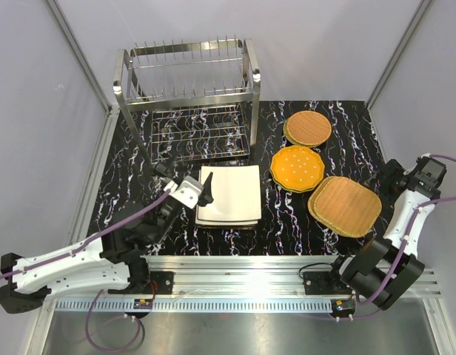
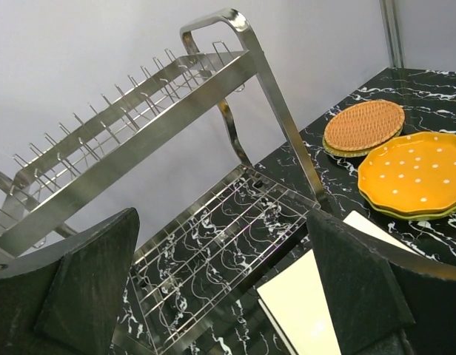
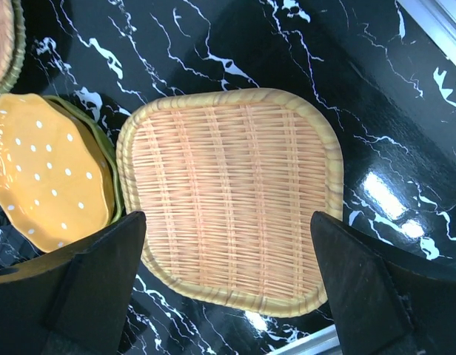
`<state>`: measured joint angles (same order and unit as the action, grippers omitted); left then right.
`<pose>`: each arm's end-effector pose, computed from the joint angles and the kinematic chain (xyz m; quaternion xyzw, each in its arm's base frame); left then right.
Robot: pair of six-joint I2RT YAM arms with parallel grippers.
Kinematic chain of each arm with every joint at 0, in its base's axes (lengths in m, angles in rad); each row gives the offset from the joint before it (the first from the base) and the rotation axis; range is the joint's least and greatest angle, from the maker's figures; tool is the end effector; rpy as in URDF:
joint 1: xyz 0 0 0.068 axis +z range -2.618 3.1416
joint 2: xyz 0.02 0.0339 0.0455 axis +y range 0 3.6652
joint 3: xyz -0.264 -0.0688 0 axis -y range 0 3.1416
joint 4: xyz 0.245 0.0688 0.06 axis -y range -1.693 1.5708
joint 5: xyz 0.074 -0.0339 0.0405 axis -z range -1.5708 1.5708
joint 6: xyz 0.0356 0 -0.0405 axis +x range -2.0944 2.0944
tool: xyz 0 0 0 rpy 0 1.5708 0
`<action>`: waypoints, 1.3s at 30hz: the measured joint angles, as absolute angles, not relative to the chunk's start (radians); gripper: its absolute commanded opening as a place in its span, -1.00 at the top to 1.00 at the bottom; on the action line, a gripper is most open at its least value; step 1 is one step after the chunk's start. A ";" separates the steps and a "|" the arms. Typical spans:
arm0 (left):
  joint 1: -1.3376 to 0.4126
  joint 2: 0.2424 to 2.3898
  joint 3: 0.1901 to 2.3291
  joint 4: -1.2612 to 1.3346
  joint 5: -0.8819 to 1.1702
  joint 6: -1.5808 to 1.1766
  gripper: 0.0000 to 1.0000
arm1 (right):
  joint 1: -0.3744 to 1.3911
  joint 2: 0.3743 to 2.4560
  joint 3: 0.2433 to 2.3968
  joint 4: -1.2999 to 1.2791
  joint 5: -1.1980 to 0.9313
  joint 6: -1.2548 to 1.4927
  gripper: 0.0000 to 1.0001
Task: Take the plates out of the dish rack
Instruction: Place the plate on the table
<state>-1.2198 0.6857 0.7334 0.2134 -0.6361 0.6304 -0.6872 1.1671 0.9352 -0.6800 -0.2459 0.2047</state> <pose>0.0737 -0.1399 0.3788 0.3128 0.5462 -0.0366 0.7762 0.1871 -0.1424 0.2726 0.3692 0.8644 0.0360 0.3395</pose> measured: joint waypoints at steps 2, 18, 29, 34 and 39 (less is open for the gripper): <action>-1.220 0.693 0.733 0.212 -0.642 0.613 -0.98 | -0.687 1.176 0.938 -0.694 -0.247 0.190 -0.99; -0.881 0.779 1.023 -0.171 -0.651 -0.028 -0.98 | -0.625 1.117 1.128 -0.781 -0.322 -0.217 -0.99; -0.364 0.816 1.060 -0.563 -0.354 -0.432 -0.98 | -0.615 1.101 1.277 -0.676 -0.186 -0.191 -1.00; -0.286 0.727 1.006 -0.641 -0.322 -0.447 -0.98 | -0.599 1.102 1.285 -0.670 -0.122 -0.189 -0.99; -0.272 0.690 0.987 -0.664 -0.324 -0.440 -0.98 | -0.591 1.102 1.284 -0.672 -0.097 -0.188 -1.00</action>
<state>-0.2722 0.6899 0.9874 -0.6640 -0.3244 -0.4404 -0.5915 1.1019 1.2842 -0.6716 -0.0971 -0.1879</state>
